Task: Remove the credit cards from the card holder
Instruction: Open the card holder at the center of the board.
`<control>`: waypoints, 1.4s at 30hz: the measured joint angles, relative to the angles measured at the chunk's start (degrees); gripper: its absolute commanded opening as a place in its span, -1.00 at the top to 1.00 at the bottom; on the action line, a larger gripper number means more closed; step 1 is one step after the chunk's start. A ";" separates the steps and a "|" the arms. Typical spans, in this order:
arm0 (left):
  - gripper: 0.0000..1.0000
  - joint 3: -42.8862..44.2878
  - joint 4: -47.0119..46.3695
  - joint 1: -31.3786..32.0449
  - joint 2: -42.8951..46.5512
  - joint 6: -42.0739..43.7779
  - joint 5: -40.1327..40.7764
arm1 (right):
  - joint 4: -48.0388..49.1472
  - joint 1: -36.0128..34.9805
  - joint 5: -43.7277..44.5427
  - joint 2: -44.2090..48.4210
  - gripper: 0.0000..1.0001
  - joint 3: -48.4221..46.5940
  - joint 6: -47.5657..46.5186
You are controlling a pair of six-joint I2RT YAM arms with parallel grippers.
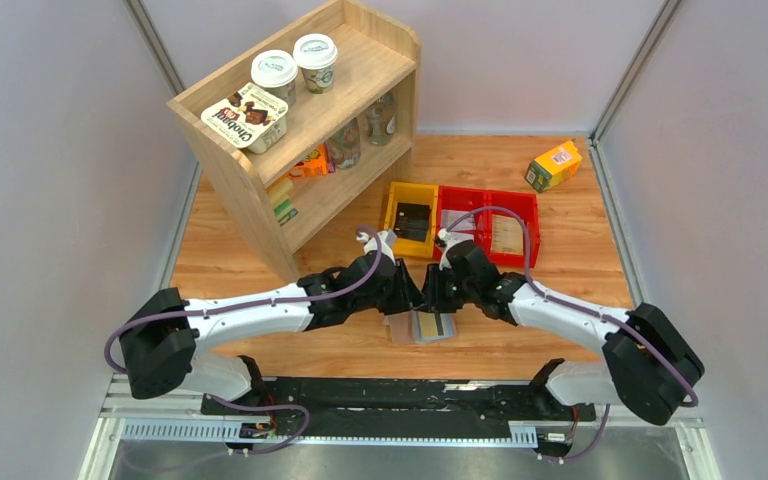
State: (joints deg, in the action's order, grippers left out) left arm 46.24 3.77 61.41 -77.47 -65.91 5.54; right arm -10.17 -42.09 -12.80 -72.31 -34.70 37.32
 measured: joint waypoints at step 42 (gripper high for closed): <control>0.56 -10.99 -3.52 -2.69 -7.82 -7.91 3.41 | 0.20 -0.50 7.67 0.44 0.70 0.28 4.98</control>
State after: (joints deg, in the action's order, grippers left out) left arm 35.24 0.25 58.72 -85.30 -73.82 8.95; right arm -9.98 -42.59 -5.13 -71.88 -34.41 42.30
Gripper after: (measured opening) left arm 0.164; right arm 0.100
